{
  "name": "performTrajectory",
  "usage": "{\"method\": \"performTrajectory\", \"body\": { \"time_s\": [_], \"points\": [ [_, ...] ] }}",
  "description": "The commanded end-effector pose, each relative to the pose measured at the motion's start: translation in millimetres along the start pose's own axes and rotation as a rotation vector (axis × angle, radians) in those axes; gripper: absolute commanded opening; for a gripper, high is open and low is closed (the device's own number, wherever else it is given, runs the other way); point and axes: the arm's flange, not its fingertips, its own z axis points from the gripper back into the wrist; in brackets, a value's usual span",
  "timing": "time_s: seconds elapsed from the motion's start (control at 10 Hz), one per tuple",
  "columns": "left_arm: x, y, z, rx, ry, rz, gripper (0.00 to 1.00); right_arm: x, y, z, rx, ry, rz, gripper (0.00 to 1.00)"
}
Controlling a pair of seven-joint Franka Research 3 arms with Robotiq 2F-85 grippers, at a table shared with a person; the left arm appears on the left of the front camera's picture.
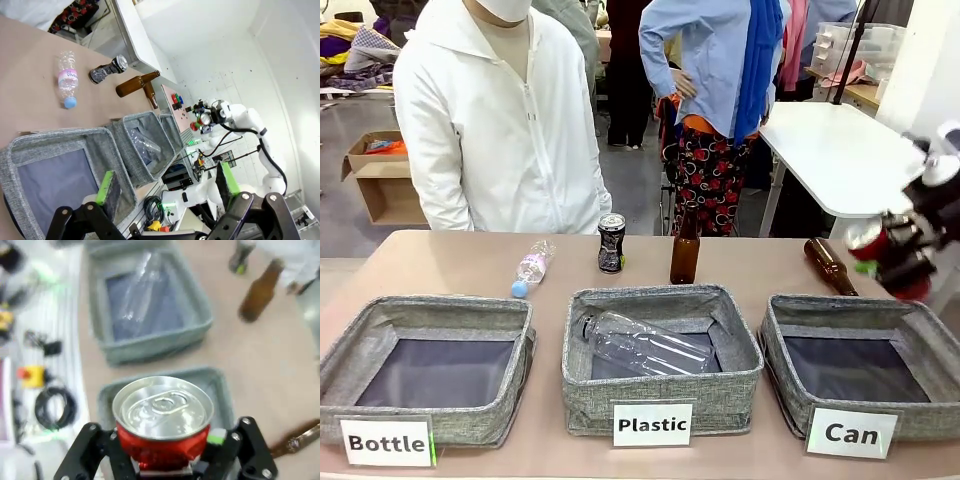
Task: Sort the can waste into the basket.
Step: Pick up the can waste from the table and place it in the right Fabric basket.
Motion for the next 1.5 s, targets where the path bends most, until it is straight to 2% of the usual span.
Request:
{"method": "performTrajectory", "body": {
  "time_s": [0.0, 0.1, 0.3, 0.6, 0.7, 0.8, 0.9, 1.0, 1.1, 1.4],
  "points": [
    [-1, -1, 1, -0.007, 0.004, -0.022, 1.0, 2, 30, -18, 0.087, 0.206, 0.03, 0.0],
    [-1, -1, 1, -0.007, 0.004, -0.022, 1.0, 0, 35, -25, 0.086, 0.288, 0.026, 0.0],
    [-1, -1, 1, -0.007, 0.004, -0.022, 1.0, -4, 38, -39, 0.073, 0.39, -0.023, 0.0],
    [-1, -1, 1, -0.007, 0.004, -0.022, 1.0, -4, 22, -32, 0.049, 0.377, -0.067, 0.0],
    [-1, -1, 1, -0.007, 0.004, -0.022, 1.0, -7, 16, -31, 0.049, 0.368, -0.061, 0.57],
    [-1, -1, 1, -0.007, 0.004, -0.022, 1.0, -8, 14, -32, 0.039, 0.362, -0.077, 0.57],
    [-1, -1, 1, -0.007, 0.004, -0.022, 1.0, -7, 13, -37, 0.039, 0.355, -0.073, 1.0],
    [-1, -1, 1, -0.007, 0.004, -0.022, 1.0, -7, 8, -37, 0.038, 0.348, -0.077, 0.61],
    [-1, -1, 1, -0.007, 0.004, -0.022, 1.0, -9, 4, -37, 0.024, 0.347, -0.1, 1.0],
    [-1, -1, 1, -0.007, 0.004, -0.022, 1.0, -7, 2, -40, -0.009, 0.319, -0.106, 1.0]
  ]
}}
